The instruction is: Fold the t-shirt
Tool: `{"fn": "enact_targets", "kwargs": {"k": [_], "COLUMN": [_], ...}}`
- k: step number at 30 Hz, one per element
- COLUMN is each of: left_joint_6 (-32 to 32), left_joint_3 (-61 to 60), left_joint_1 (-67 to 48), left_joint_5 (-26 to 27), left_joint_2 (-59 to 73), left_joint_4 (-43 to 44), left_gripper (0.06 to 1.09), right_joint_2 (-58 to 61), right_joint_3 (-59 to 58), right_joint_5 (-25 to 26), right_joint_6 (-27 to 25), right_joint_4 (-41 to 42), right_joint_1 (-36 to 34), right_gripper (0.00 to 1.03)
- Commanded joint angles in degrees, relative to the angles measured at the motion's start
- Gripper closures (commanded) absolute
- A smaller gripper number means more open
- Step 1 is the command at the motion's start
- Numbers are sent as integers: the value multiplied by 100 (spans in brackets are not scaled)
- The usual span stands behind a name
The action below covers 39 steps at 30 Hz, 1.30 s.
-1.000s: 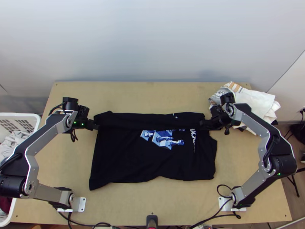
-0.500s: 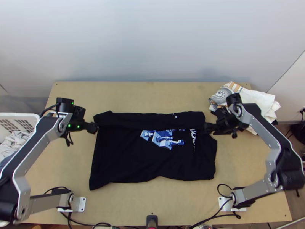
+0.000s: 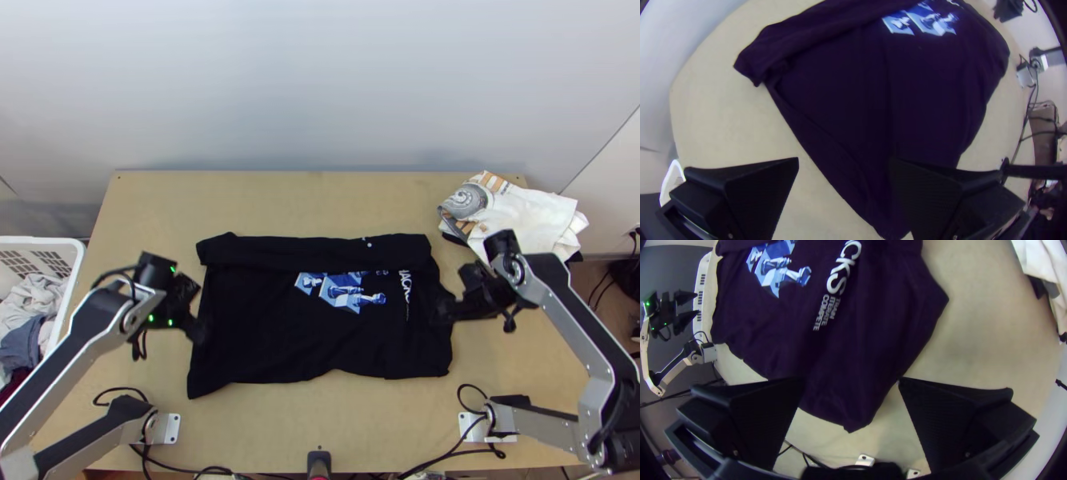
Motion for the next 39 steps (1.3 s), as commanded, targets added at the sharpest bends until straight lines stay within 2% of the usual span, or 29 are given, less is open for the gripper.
{"fn": "enact_targets", "kwargs": {"k": [1, 16, 22, 39], "left_joint_6": [162, 285, 355, 311], "left_joint_3": [-257, -731, -986, -1329], "left_joint_1": [-701, -2256, -2661, -3241], "left_joint_5": [-124, -713, -1135, -1197], "left_joint_2": [-569, -920, -929, -613], "left_joint_4": [-601, -1173, -997, -513], "left_gripper": [11, 11, 11, 11], "right_joint_2": [-609, -855, -855, -170], "right_joint_3": [-623, -966, -1019, -817], "right_joint_5": [29, 47, 55, 117], "right_joint_6": [-258, -390, -355, -311], "right_joint_4": [-407, -820, -829, -399], "right_joint_1": [199, 674, 700, 700], "right_gripper": [7, 7, 10, 10]}}
